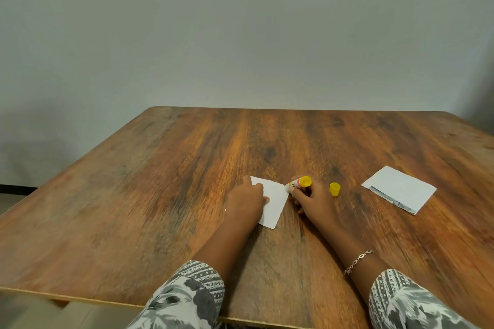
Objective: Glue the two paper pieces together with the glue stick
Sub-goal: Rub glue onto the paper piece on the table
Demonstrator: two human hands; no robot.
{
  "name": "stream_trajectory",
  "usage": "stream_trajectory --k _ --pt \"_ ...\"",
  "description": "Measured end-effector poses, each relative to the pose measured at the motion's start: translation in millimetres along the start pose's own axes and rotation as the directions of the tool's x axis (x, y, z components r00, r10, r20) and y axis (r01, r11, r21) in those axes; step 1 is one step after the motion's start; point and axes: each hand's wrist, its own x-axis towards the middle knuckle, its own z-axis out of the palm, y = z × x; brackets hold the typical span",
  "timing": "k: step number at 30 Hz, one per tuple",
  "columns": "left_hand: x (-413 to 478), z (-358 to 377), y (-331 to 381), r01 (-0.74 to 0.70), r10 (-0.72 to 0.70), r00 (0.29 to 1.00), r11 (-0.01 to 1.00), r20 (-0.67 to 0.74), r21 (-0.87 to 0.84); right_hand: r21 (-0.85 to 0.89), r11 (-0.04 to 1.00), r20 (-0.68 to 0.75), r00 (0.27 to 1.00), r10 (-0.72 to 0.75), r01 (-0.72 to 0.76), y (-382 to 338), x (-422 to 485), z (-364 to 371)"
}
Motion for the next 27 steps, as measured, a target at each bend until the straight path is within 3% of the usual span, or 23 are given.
stream_trajectory --k 27 --pt "1 4 -1 0.006 -0.006 1.0 1.0 -0.021 0.0 -0.024 0.987 0.148 0.976 -0.157 0.162 -19 -36 -7"
